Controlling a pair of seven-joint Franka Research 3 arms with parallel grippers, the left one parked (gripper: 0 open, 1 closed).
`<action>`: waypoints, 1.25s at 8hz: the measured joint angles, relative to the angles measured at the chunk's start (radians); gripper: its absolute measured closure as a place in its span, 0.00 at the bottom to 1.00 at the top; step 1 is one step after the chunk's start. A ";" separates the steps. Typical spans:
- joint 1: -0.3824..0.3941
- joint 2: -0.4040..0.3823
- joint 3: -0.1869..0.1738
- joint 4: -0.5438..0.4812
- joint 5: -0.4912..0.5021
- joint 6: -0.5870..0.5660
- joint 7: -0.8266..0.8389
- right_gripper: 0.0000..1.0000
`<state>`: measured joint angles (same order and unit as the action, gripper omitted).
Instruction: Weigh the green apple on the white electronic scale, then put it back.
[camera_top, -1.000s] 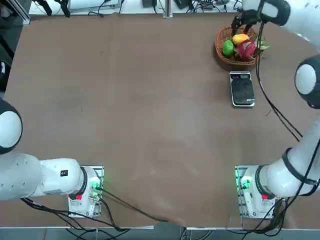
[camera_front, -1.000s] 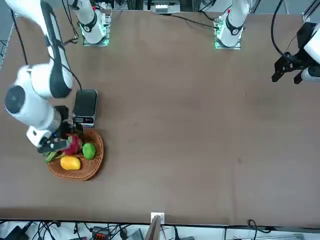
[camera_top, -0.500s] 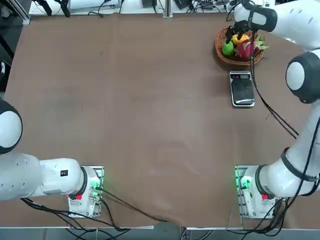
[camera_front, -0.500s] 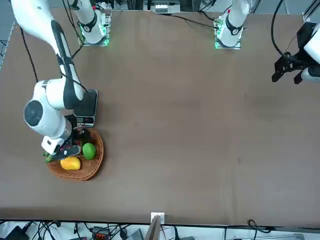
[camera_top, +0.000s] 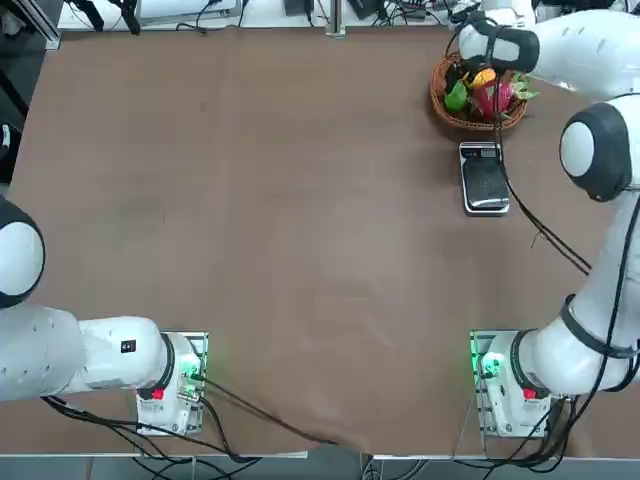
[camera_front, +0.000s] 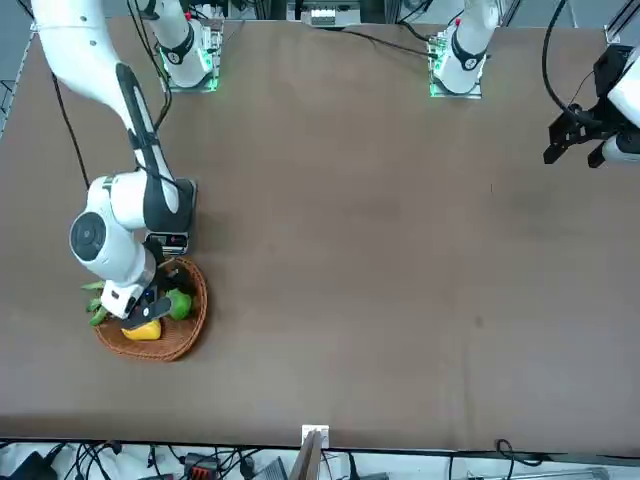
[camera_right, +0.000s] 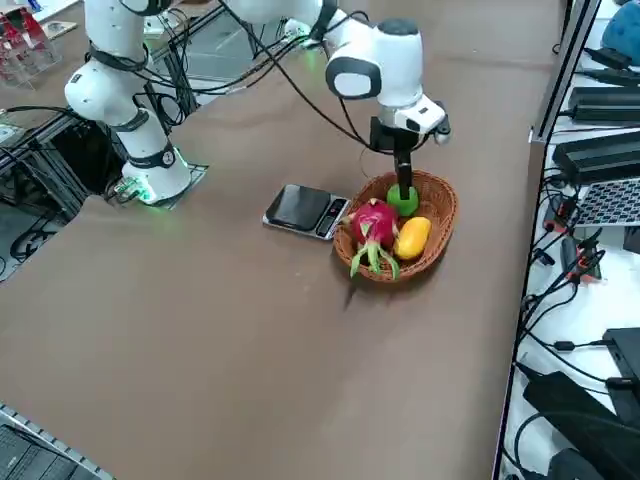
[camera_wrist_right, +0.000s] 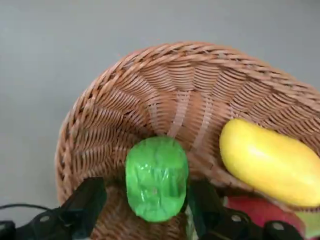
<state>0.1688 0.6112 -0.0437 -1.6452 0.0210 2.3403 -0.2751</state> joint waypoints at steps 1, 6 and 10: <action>0.000 0.008 0.000 0.000 0.000 0.008 -0.006 0.00; 0.001 0.048 0.000 0.002 -0.031 0.060 -0.015 0.03; 0.002 0.074 0.000 0.003 -0.032 0.073 -0.018 0.07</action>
<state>0.1703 0.6852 -0.0437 -1.6422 -0.0107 2.4137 -0.2927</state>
